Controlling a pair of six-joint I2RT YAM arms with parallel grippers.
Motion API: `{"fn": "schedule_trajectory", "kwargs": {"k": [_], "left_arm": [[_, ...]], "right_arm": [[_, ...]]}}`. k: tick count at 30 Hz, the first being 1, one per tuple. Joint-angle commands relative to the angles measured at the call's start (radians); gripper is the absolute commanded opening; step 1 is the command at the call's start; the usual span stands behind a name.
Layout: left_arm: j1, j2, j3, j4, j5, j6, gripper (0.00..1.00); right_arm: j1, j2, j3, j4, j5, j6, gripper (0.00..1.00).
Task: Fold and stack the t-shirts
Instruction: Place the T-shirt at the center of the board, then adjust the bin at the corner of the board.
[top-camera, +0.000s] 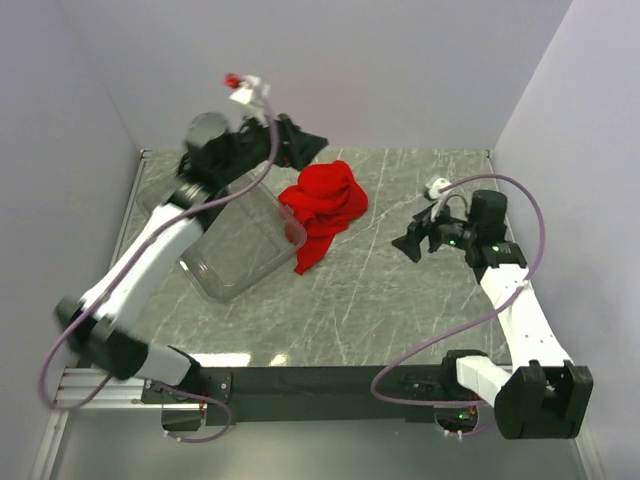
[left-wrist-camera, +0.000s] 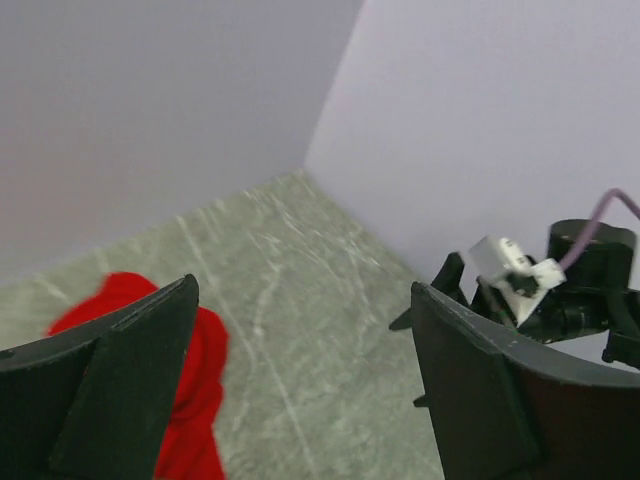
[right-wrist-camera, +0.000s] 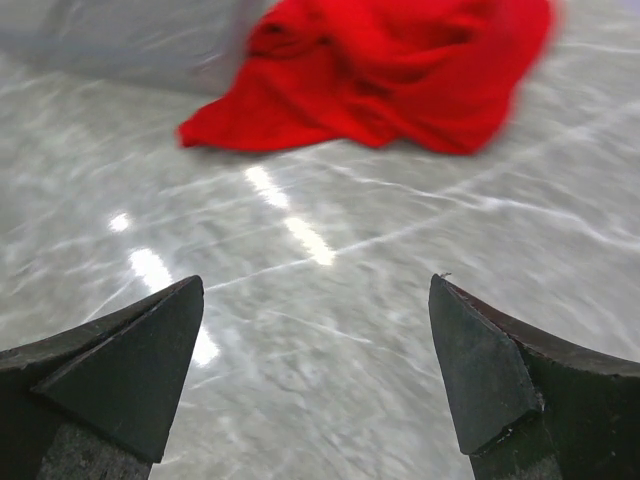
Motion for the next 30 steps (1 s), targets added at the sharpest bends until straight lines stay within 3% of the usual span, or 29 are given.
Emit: {"fn": "schedule_trajectory", "kwargs": {"k": [1, 7, 9, 12, 16, 20, 23, 26, 30], "left_arm": [[-0.003, -0.223, -0.096, -0.019, -0.173, 0.164, 0.92], [-0.003, -0.541, -0.409, -0.114, -0.594, 0.092, 0.99], [-0.003, -0.62, -0.508, -0.169, -0.696, 0.02, 0.99], [-0.003, -0.785, -0.616, -0.254, -0.822, -0.075, 0.99], [-0.003, -1.018, -0.702, -0.411, -0.996, -0.215, 0.99], [-0.003, -1.163, -0.747, -0.554, -1.07, -0.382, 0.99], [-0.003, -1.204, -0.777, -0.606, -1.03, -0.464, 0.99], [-0.003, -1.159, -0.802, -0.632, -0.966, -0.573, 1.0], [-0.003, -0.958, -0.794, -0.755, -0.952, -0.765, 0.99]], "right_arm": [[0.109, 0.035, 0.065, -0.03, -0.031, -0.077, 0.99], [0.352, 0.247, 0.195, 0.099, -0.016, 0.211, 0.98], [0.418, 0.329, 0.253, 0.166, 0.065, 0.321, 0.98], [0.512, 0.49, 0.417, 0.137, 0.207, 0.42, 0.98], [0.563, 0.71, 0.672, 0.012, 0.286, 0.507, 0.95], [0.6, 0.828, 0.743, 0.002, 0.353, 0.552, 0.93], [0.611, 0.892, 0.777, -0.031, 0.355, 0.585, 0.88], [0.621, 0.872, 0.758, -0.006, 0.37, 0.557, 0.88], [0.612, 0.833, 0.78, -0.083, 0.348, 0.434, 0.92]]}}
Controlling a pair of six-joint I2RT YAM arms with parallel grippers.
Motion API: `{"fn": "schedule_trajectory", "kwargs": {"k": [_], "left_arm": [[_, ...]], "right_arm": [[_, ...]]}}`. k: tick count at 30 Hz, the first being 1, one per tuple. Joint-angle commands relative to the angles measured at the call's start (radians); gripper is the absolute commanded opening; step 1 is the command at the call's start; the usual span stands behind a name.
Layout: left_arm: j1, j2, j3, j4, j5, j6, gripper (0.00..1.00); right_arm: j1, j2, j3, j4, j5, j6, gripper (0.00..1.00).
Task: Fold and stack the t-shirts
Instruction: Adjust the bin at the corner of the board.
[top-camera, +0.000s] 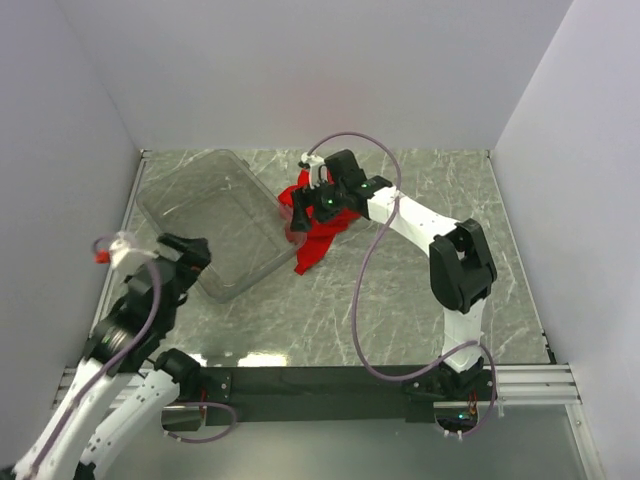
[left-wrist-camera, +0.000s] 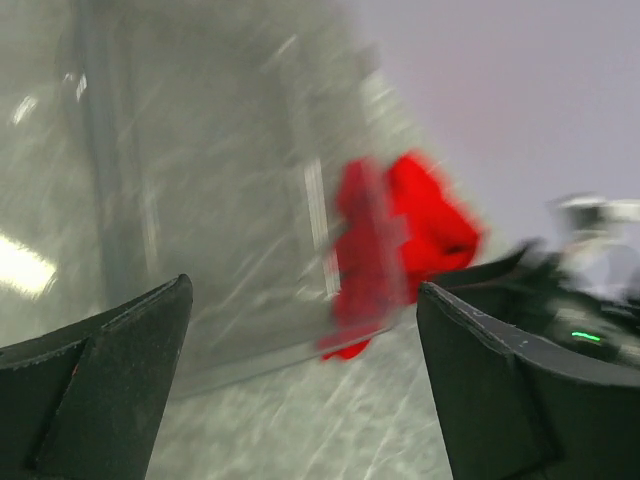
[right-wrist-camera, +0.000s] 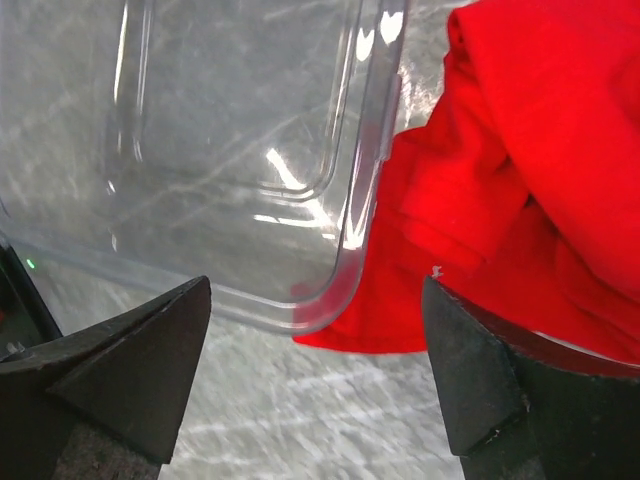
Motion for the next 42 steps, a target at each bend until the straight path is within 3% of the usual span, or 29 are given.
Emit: {"fn": "schedule_trajectory", "kwargs": {"k": [1, 4, 6, 7, 9, 11, 16, 24, 29, 35, 37, 40, 42], "left_arm": [[0.006, 0.219, 0.001, -0.144, 0.028, -0.207, 0.99], [0.075, 0.373, 0.044, -0.148, 0.093, -0.166, 0.99], [0.26, 0.417, 0.053, -0.084, 0.205, -0.067, 0.99], [0.411, 0.451, 0.049, -0.059, 0.351, -0.033, 0.99], [0.524, 0.521, 0.061, -0.072, 0.435, 0.016, 0.91], [0.566, 0.571, 0.107, -0.109, 0.449, 0.03, 0.89], [0.564, 0.664, 0.109, -0.115, 0.495, 0.052, 0.87], [0.564, 0.75, 0.035, -0.062, 0.548, 0.073, 0.72], [0.554, 0.815, -0.003, -0.048, 0.491, 0.101, 0.63], [0.546, 0.898, 0.059, -0.042, 0.35, 0.183, 0.3], [0.546, 0.947, 0.096, -0.032, 0.272, 0.232, 0.23], [0.547, 1.037, 0.162, -0.013, 0.191, 0.375, 0.0], [0.558, 1.107, 0.213, 0.009, 0.137, 0.473, 0.0]], "right_arm": [[-0.011, -0.076, 0.057, -0.061, -0.027, -0.125, 0.92], [-0.049, -0.131, 0.032, -0.131, -0.165, -0.206, 0.91], [-0.069, -0.201, -0.03, -0.131, -0.229, -0.251, 0.91], [-0.09, -0.226, -0.052, -0.125, -0.237, -0.262, 0.91], [-0.114, -0.293, -0.118, -0.105, -0.254, -0.263, 0.91], [-0.15, -0.347, -0.174, -0.086, -0.271, -0.256, 0.91], [-0.227, -0.419, -0.257, -0.074, -0.331, -0.231, 0.91], [-0.287, -0.45, -0.284, -0.089, -0.386, -0.249, 0.91], [-0.305, -0.444, -0.294, -0.075, -0.426, -0.243, 0.9], [-0.345, -0.449, -0.317, -0.06, -0.474, -0.237, 0.9], [-0.356, -0.455, -0.33, -0.063, -0.487, -0.242, 0.9], [-0.384, -0.461, -0.339, -0.072, -0.506, -0.257, 0.9], [-0.407, -0.467, -0.343, -0.083, -0.512, -0.266, 0.9]]}}
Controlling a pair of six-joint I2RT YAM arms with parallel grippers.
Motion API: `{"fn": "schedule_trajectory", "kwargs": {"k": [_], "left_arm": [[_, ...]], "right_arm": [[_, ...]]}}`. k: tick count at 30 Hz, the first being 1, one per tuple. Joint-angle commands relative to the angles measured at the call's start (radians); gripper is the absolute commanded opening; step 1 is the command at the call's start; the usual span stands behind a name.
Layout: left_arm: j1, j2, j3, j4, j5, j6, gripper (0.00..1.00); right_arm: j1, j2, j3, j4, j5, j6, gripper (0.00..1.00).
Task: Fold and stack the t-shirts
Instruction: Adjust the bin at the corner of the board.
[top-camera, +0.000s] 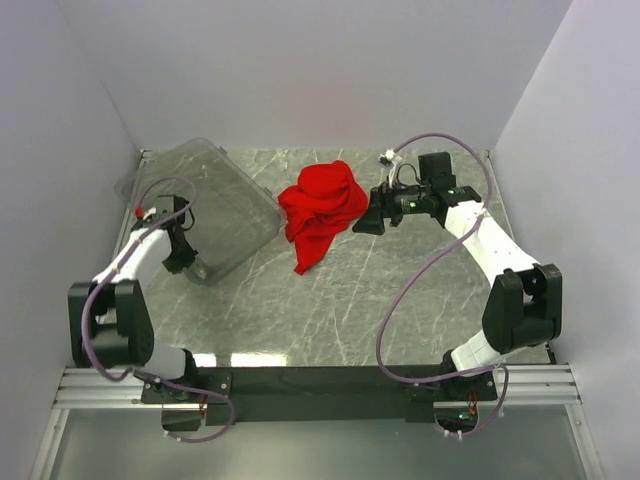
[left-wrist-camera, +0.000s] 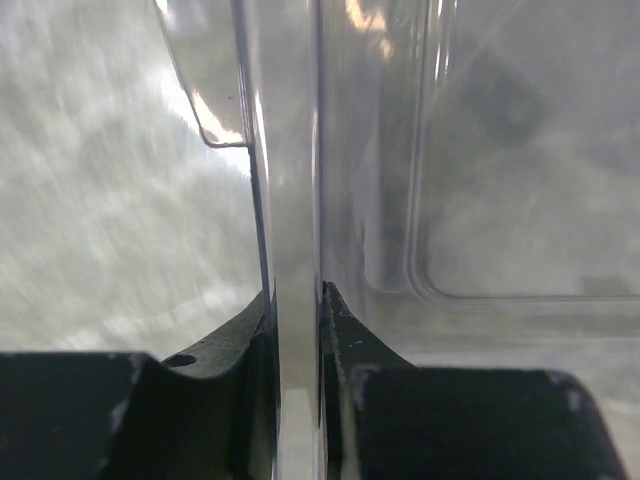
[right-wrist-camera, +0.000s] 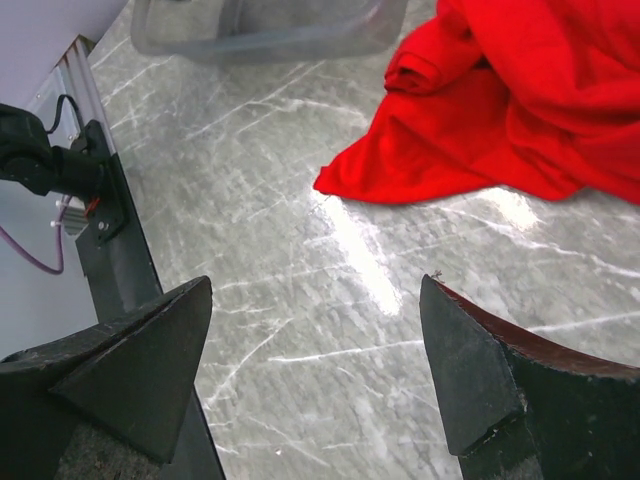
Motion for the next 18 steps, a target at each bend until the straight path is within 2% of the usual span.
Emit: {"fn": "schedule_trajectory", "kwargs": {"k": [1, 3, 8, 13, 15, 18], "left_arm": [[0.012, 0.091, 0.085, 0.057, -0.206, 0.257, 0.0], [0.017, 0.15, 0.128, 0.085, -0.252, 0.333, 0.0], [0.037, 0.235, 0.207, 0.125, -0.203, 0.552, 0.0], [0.066, 0.299, 0.224, 0.171, -0.327, 0.687, 0.02], [0.084, 0.328, 0.216, 0.208, -0.49, 0.688, 0.16], [0.129, 0.339, 0.254, 0.183, -0.491, 0.632, 0.31]], "right_arm": [[-0.037, -0.06, -0.007, 0.004, -0.049, -0.034, 0.9], [-0.054, -0.064, -0.01, -0.01, -0.063, -0.044, 0.9], [-0.09, -0.077, -0.035, -0.032, -0.08, -0.073, 0.9], [-0.099, -0.081, -0.056, -0.036, -0.092, -0.076, 0.9], [-0.102, -0.08, -0.055, -0.042, -0.099, -0.086, 0.9], [-0.102, -0.075, -0.05, -0.055, -0.106, -0.097, 0.9]]}}
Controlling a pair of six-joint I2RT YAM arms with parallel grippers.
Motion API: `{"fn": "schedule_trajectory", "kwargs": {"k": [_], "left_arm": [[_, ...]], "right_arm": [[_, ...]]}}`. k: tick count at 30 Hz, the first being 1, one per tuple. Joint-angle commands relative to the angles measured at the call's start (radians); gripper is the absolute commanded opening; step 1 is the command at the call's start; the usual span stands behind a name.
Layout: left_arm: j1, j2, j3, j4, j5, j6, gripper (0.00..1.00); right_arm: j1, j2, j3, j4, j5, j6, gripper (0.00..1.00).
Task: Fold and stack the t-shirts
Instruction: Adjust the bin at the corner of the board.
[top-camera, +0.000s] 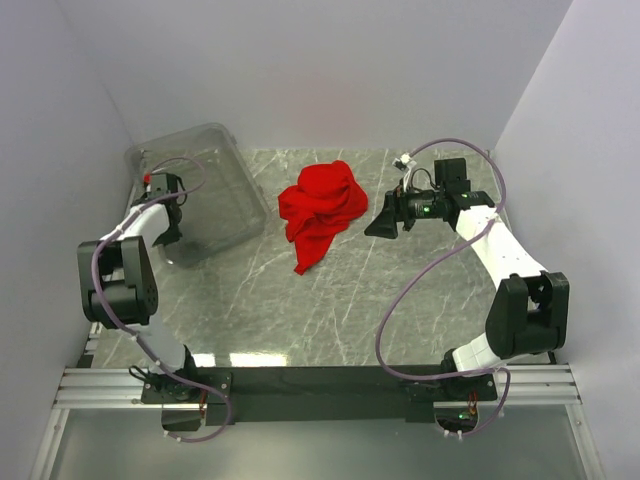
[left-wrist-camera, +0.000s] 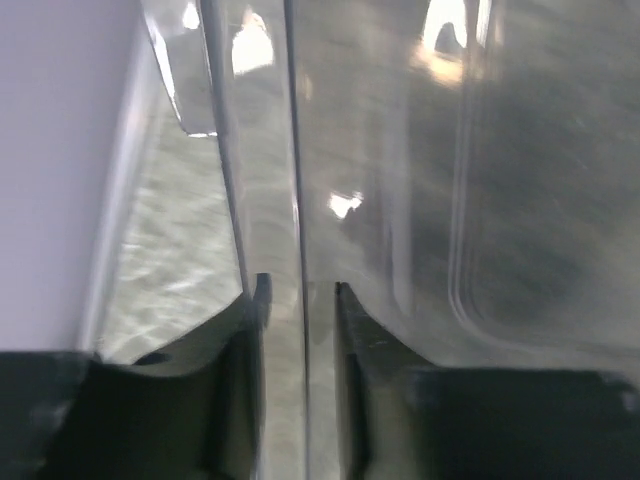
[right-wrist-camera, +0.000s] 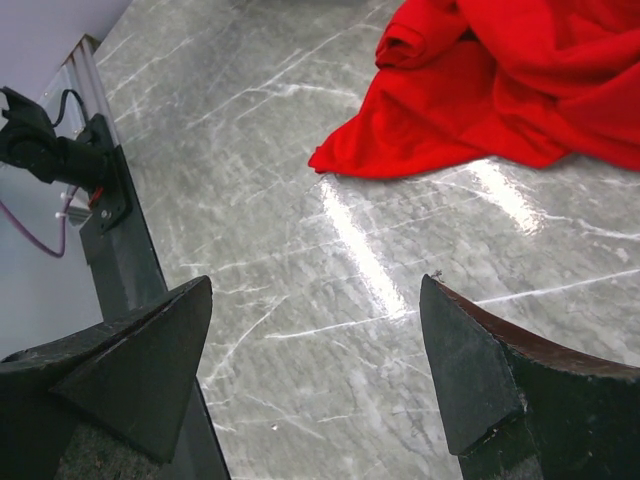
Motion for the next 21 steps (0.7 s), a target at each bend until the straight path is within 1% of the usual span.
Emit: {"fn": "schedule_trajectory", "kwargs": {"k": [1, 2, 3, 4, 5, 6, 7, 8, 10, 11, 13, 14, 15, 17, 18, 19, 20, 21], "left_arm": [[0.084, 0.036, 0.036, -0.019, -0.372, 0.068, 0.37], [0.09, 0.019, 0.047, -0.024, -0.375, 0.066, 0.42], [0.101, 0.007, 0.062, -0.031, -0.367, 0.062, 0.45], [0.104, -0.013, 0.082, -0.035, -0.34, 0.057, 0.59], [0.102, -0.056, 0.091, -0.036, -0.318, 0.059, 0.71], [0.102, -0.079, 0.12, -0.044, -0.294, 0.053, 0.8], [0.101, -0.102, 0.133, -0.051, -0.265, 0.054, 0.93], [0.101, -0.154, 0.143, -0.064, -0.19, 0.056, 0.97], [0.101, -0.203, 0.157, -0.071, -0.124, 0.05, 0.98], [0.101, -0.248, 0.162, -0.087, -0.067, 0.045, 0.98], [0.101, -0.288, 0.159, -0.101, 0.04, 0.034, 0.97], [0.098, -0.309, 0.151, -0.099, 0.103, 0.03, 0.97], [0.09, -0.349, 0.139, -0.082, 0.246, 0.021, 0.97], [0.081, -0.377, 0.102, -0.058, 0.429, -0.041, 0.98], [0.061, -0.377, 0.09, -0.032, 0.543, -0.079, 0.98], [0.044, -0.371, 0.072, -0.012, 0.624, -0.142, 0.98], [0.023, -0.351, 0.062, 0.011, 0.665, -0.173, 0.98], [-0.032, -0.336, 0.059, 0.027, 0.685, -0.244, 0.97]], "right_arm": [[-0.008, -0.03, 0.009, -0.016, -0.041, -0.031, 0.9], [-0.008, -0.032, 0.01, -0.019, -0.046, -0.032, 0.9], [-0.008, -0.027, 0.013, -0.019, -0.047, -0.038, 0.9], [-0.008, -0.026, 0.013, -0.022, -0.058, -0.037, 0.9], [-0.006, -0.026, 0.015, -0.022, -0.061, -0.041, 0.9], [-0.006, -0.021, 0.019, -0.028, -0.067, -0.046, 0.9], [-0.005, -0.021, 0.02, -0.028, -0.069, -0.05, 0.9], [-0.005, -0.02, 0.021, -0.031, -0.067, -0.055, 0.9], [-0.006, -0.021, 0.023, -0.031, -0.064, -0.063, 0.9], [-0.005, -0.021, 0.023, -0.034, -0.057, -0.067, 0.9], [-0.005, -0.024, 0.023, -0.042, -0.047, -0.084, 0.9], [-0.003, -0.024, 0.023, -0.048, -0.043, -0.092, 0.9], [-0.002, -0.026, 0.024, -0.051, -0.025, -0.106, 0.9], [0.003, -0.029, 0.026, -0.057, -0.009, -0.119, 0.9], [0.003, -0.032, 0.026, -0.057, 0.009, -0.127, 0.9], [0.003, -0.03, 0.024, -0.056, 0.017, -0.126, 0.9], [0.005, -0.032, 0.023, -0.053, 0.023, -0.127, 0.9], [0.003, -0.033, 0.021, -0.053, 0.029, -0.127, 0.9]]}}
